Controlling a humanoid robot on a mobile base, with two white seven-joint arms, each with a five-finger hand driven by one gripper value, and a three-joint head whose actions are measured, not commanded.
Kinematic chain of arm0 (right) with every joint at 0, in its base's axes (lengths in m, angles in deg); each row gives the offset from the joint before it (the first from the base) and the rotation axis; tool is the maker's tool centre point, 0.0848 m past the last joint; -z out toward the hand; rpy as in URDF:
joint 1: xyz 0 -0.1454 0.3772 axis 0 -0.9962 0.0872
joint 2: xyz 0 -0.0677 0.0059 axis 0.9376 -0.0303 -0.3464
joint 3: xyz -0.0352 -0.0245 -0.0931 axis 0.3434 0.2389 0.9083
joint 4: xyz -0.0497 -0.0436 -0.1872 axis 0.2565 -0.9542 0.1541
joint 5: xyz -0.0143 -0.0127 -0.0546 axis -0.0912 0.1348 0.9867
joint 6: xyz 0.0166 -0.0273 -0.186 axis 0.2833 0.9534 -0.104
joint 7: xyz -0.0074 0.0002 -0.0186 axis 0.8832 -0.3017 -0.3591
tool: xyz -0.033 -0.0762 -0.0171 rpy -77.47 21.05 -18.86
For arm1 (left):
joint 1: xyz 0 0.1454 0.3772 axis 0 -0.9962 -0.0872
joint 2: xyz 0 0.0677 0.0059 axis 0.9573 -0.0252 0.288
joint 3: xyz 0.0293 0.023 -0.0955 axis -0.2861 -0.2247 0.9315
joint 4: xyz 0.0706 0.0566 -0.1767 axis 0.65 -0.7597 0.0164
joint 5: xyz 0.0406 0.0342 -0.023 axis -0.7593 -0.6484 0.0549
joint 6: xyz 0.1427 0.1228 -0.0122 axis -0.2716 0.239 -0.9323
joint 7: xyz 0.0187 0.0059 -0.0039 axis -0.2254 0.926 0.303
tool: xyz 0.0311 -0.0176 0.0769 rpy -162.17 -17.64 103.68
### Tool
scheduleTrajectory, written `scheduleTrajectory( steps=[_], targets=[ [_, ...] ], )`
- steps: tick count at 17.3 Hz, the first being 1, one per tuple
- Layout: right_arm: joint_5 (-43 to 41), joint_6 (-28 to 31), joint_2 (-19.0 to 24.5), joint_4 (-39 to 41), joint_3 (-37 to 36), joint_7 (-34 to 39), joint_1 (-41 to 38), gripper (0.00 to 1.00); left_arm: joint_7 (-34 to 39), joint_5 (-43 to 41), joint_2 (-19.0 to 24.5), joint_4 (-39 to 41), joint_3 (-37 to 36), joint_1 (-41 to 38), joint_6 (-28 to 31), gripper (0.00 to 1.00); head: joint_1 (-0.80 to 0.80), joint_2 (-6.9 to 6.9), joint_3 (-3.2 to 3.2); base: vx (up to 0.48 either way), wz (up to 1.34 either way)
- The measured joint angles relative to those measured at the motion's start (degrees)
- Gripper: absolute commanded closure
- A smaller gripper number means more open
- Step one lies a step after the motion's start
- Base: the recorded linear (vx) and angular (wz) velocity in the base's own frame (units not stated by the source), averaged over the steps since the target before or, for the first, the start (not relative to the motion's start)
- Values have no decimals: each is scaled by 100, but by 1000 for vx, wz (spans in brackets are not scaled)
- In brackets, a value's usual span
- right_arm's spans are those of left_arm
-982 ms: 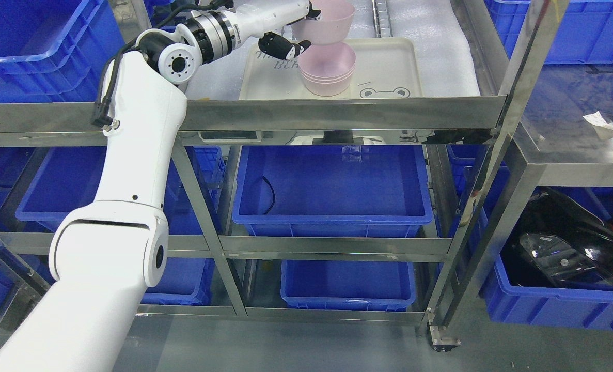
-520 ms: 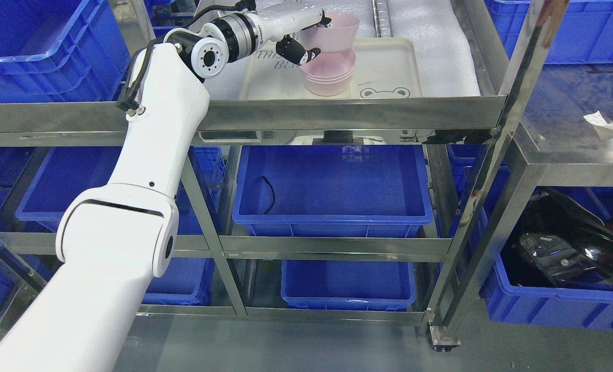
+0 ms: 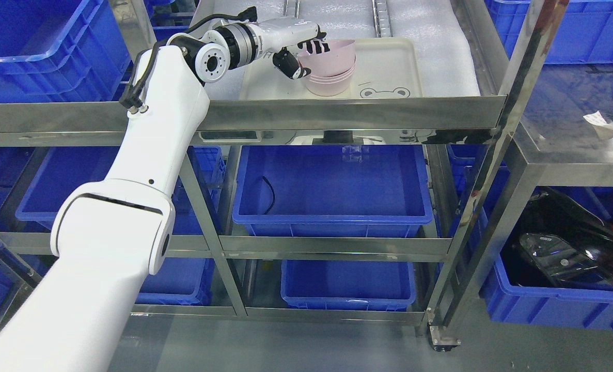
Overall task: Stack pink IKEA bowl on shelf middle layer
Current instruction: 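Lower the pink bowl onto the pink bowl on the tray, then open the left hand and withdraw it from the stacked bowls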
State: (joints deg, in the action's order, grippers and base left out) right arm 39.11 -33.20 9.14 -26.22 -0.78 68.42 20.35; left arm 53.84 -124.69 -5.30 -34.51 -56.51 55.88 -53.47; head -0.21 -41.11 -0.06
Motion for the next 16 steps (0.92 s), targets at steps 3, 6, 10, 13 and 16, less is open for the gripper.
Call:
scheduleTrajectory(
  steps=[3, 6, 10, 13, 16],
  targets=[
    [0, 0, 0, 0, 0, 0, 0, 0, 0, -2, 41, 4, -48, 57, 20, 39, 0, 0, 0, 0, 0],
    [0, 0, 0, 0, 0, 0, 0, 0, -2, 8, 63, 76, -39, 84, 38, 36, 0, 0, 0, 0, 0],
    [0, 0, 0, 0, 0, 0, 0, 0, -52, 128, -32, 321, 327, -2, 56, 34, 0, 0, 0, 0, 0],
    [0, 0, 0, 0, 0, 0, 0, 0, -95, 653, -103, 565, 680, -172, 230, 34, 0, 0, 0, 0, 0],
    [0, 0, 0, 0, 0, 0, 0, 0, -108, 1518, -149, 857, 907, -395, 692, 30, 0, 0, 0, 0, 0]
  ],
)
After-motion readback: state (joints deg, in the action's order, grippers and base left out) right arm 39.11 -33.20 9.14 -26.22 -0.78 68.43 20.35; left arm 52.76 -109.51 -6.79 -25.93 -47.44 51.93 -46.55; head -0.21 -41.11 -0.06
